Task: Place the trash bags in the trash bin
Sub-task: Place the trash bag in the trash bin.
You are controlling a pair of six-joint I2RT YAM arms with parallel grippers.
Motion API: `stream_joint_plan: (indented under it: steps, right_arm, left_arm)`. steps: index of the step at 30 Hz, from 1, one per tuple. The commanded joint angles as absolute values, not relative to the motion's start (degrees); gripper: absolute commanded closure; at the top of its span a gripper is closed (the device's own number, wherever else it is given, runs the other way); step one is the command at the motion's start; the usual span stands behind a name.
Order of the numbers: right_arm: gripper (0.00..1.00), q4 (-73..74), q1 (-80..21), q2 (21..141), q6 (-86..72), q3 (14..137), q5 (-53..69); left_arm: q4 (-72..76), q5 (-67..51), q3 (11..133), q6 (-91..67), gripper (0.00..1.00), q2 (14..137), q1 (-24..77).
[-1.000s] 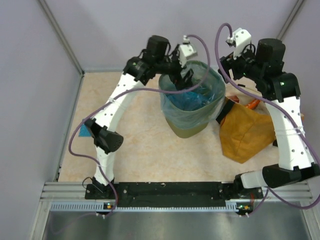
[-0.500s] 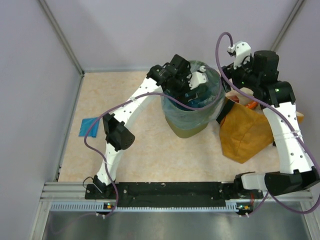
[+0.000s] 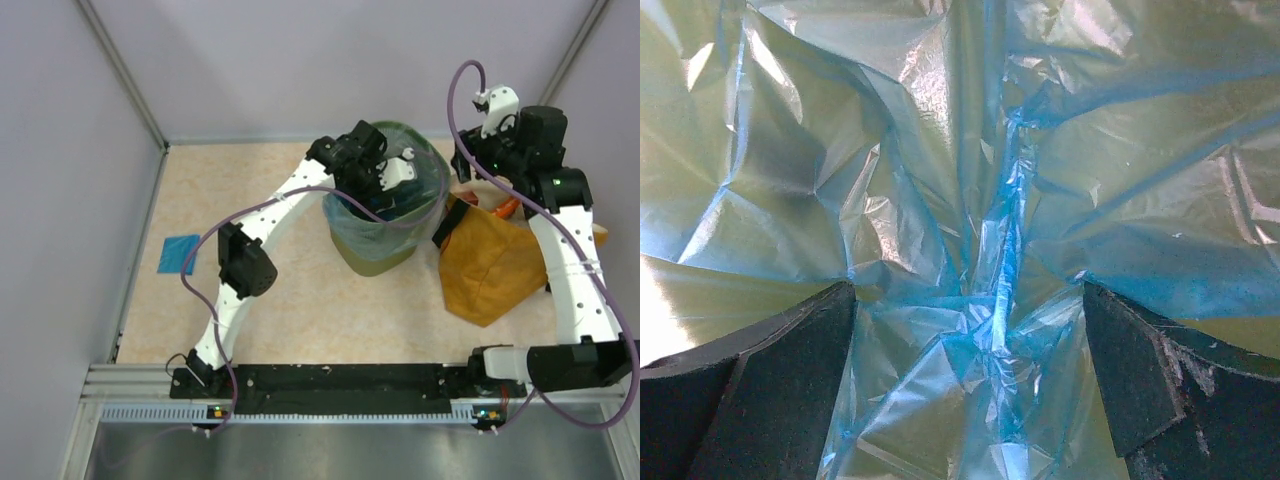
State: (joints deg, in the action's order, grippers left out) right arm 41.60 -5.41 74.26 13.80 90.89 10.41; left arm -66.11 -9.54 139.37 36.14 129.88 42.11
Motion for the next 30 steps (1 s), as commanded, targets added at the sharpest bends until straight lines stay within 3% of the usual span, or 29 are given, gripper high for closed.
stream_joint_plan:
  steps: [1,30]
  right_arm:
    - [0.29,38.67,-3.34,71.19,12.92,89.30,12.48]
    - [0.29,37.00,-0.18,67.41,14.15,80.69,16.61]
  left_arm:
    - [-63.81,-10.63,138.78,36.65,0.02,130.51,42.45]
    - [-63.63,-13.71,132.10,39.64,0.02,134.38,42.45]
